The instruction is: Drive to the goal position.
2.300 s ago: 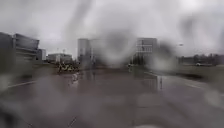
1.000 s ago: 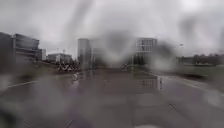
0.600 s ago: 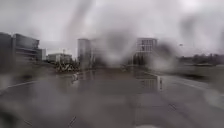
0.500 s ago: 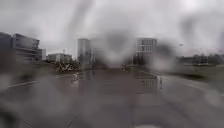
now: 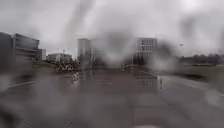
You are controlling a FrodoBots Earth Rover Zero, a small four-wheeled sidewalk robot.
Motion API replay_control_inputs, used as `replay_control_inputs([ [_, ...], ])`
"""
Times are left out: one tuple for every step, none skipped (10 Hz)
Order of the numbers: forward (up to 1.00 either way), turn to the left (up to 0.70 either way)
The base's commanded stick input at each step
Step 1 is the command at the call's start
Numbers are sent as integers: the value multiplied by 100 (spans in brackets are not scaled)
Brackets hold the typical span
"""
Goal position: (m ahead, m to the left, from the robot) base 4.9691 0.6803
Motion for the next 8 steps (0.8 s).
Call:
replay_control_inputs([
  [7, 0],
  [7, 0],
  [7, 0],
  [7, 0],
  [7, 0],
  [7, 0],
  [7, 0],
  [7, 0],
])
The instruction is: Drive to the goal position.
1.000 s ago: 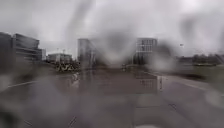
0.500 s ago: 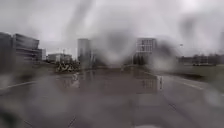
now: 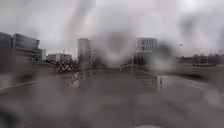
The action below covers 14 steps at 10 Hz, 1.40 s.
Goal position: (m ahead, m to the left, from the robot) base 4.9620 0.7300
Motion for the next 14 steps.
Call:
replay_control_inputs([
  [7, 0],
  [7, 0],
  [7, 0],
  [7, 0],
  [7, 0],
  [7, 0],
  [7, 0],
  [7, 0],
  [7, 0],
  [7, 0],
  [7, 0],
  [7, 0],
  [7, 0],
  [7, 0],
])
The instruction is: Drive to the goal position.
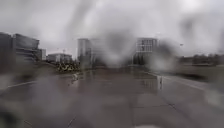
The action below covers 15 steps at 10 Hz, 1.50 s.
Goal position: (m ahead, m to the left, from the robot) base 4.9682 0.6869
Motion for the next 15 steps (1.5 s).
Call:
replay_control_inputs([
  [7, 0],
  [7, 0],
  [7, 0],
  [7, 0],
  [7, 0],
  [7, 0],
  [7, 0],
  [7, 0],
  [7, 0],
  [7, 0],
  [7, 0],
  [7, 0],
  [7, 0],
  [7, 0],
  [7, 0],
])
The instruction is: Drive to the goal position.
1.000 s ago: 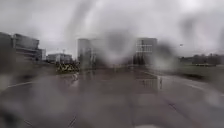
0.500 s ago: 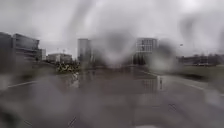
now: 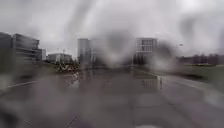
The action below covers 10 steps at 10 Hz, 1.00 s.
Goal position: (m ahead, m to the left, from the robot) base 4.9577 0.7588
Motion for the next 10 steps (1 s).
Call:
replay_control_inputs([
  [7, 0],
  [7, 0],
  [7, 0],
  [7, 0],
  [7, 0],
  [7, 0],
  [7, 0],
  [7, 0],
  [7, 0],
  [7, 0],
])
